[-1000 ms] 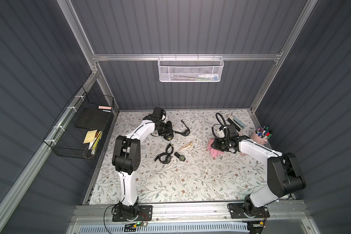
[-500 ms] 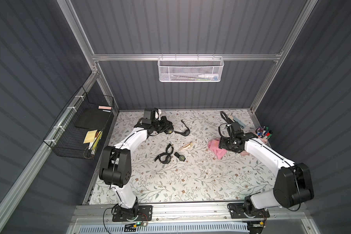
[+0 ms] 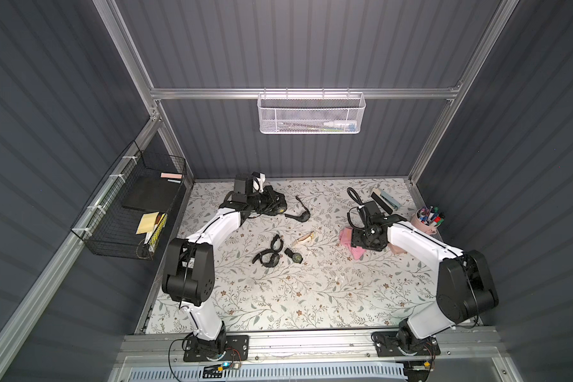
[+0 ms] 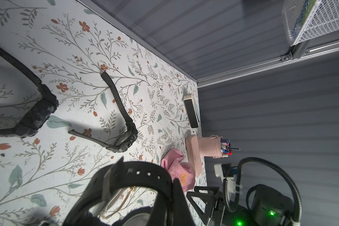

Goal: Wipe the watch dial
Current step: Place the cleaning item at the center of the board, then pick up the cleaning item at the center of the board, then wipe the dirt from the watch dial.

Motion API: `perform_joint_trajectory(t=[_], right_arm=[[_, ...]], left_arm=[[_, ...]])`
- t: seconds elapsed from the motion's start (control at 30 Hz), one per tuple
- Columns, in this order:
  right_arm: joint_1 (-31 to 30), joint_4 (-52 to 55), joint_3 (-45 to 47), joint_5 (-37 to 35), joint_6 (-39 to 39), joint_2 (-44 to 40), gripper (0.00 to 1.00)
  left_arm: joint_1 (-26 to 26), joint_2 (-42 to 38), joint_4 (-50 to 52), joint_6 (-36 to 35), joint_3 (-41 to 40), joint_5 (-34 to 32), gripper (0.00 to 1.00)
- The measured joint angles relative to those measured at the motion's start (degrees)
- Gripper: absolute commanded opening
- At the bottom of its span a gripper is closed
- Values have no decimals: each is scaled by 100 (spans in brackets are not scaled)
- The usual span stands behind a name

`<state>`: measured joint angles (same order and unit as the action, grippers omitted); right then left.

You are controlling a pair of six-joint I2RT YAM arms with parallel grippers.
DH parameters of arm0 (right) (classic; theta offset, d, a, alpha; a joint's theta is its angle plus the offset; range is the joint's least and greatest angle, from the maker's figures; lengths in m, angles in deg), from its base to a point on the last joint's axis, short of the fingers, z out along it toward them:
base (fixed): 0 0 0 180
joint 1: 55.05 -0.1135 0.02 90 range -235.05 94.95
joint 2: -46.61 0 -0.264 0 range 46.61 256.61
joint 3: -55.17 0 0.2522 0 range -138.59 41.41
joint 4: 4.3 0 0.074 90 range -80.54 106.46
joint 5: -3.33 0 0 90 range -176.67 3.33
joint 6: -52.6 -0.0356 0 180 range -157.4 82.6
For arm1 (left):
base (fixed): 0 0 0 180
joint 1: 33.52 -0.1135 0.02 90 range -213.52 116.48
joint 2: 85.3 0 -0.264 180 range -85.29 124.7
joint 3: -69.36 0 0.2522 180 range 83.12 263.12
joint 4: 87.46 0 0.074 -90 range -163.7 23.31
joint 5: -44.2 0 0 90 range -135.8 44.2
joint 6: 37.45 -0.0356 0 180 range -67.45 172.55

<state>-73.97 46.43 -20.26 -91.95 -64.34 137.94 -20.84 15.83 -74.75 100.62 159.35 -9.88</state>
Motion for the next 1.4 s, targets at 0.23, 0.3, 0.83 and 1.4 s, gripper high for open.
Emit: perform_joint_trajectory(t=[0.23,0.3,0.83,1.4], right_arm=[[7,-249,-63,98,55,203,61],[7,-348,-48,133,76,247,56],[-28,-682,66,520,444,-157,0],[-667,-2197,551,2461,632,-1403,0]], left_arm=[[0,0,-114,22,0,42,0],[0,0,-173,31,0,61,0],[-4,0,-310,103,70,210,0],[461,-42,-1928,1517,-592,-177,0]])
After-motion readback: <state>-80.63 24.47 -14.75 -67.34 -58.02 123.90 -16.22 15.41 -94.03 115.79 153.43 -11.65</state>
